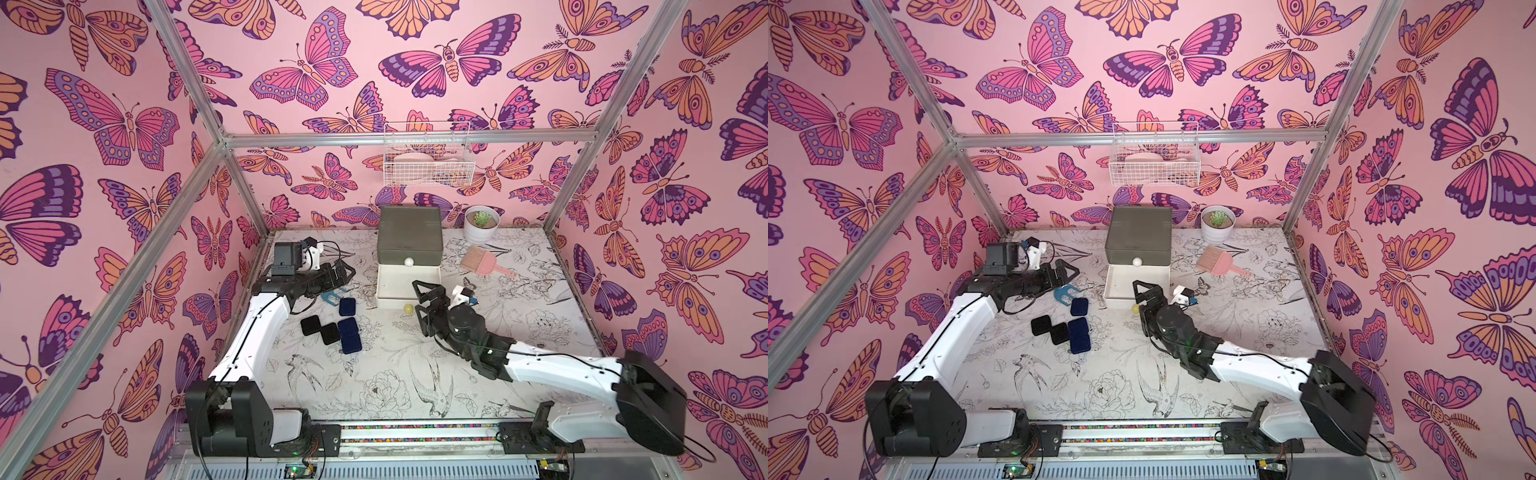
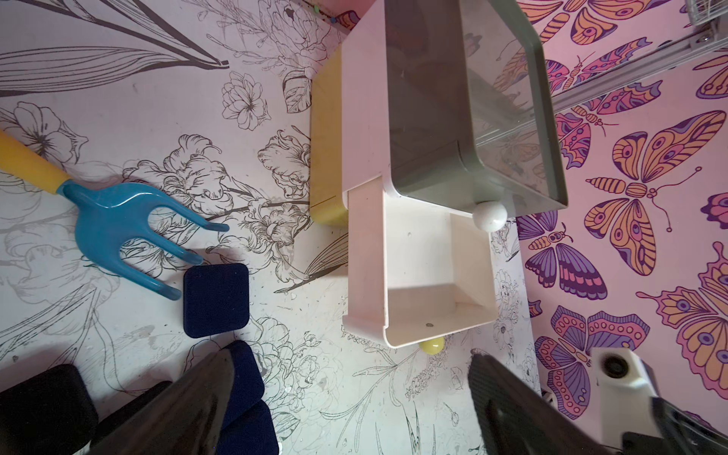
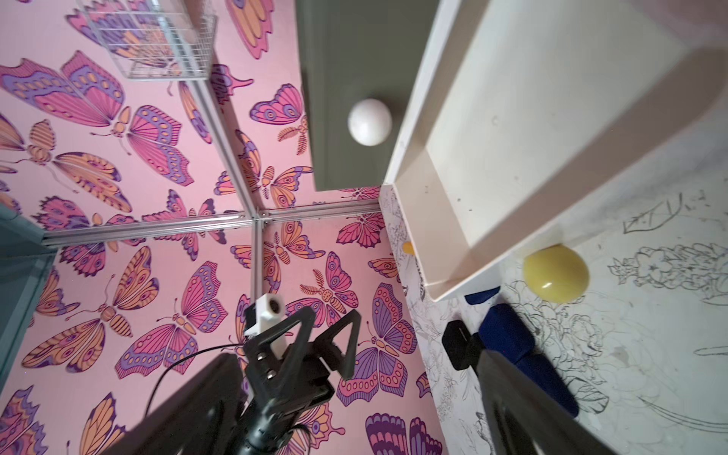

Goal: Place the brooch boxes into the drawer by color
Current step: Open the drawer in the storage box, then pick up the brooch box from the center of the board.

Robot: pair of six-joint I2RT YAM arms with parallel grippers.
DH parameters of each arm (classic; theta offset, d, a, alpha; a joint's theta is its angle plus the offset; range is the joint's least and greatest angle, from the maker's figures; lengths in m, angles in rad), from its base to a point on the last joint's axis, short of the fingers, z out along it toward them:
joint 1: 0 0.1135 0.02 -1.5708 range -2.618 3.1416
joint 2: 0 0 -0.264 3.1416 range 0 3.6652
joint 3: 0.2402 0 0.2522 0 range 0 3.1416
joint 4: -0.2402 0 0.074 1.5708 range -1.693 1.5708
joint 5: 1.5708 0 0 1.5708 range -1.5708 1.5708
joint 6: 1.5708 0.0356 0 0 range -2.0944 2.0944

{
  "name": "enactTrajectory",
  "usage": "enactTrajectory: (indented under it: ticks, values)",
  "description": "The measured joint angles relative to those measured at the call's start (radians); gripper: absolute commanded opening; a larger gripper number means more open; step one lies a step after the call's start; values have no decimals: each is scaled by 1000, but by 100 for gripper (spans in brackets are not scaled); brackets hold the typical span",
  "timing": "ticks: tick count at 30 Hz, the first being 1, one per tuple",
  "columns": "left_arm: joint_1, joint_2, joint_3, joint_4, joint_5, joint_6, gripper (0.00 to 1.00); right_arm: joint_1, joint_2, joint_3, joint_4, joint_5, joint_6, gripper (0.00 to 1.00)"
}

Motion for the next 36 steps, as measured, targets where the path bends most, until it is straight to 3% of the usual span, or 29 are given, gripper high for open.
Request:
enactTrajectory:
  ticks: [2,5,11,13,18,26,30,36]
  values:
    - [0,0,4,1,0,-5,100,-4,-55,57,-130,22,-64,100]
    - [0,2,8,1,0,-14,100,-53,-90,171,-315,24,-146,93]
    - [0,13,11,-6,0,-23,100,-265,-63,297,-537,-45,-350,63]
    - [0,20,20,-33,-6,-22,100,-292,-25,373,-621,-71,-446,59]
    - [2,30,64,-187,-99,-23,100,-340,84,580,-711,-198,-629,61]
    - [51,42,23,-438,-335,-64,100,-486,236,623,-702,-469,-688,70]
    - [128,148,22,-481,-415,-76,100,-502,299,631,-703,-575,-691,72]
    - [137,357,69,-496,-452,-75,100,-527,305,631,-698,-680,-691,73]
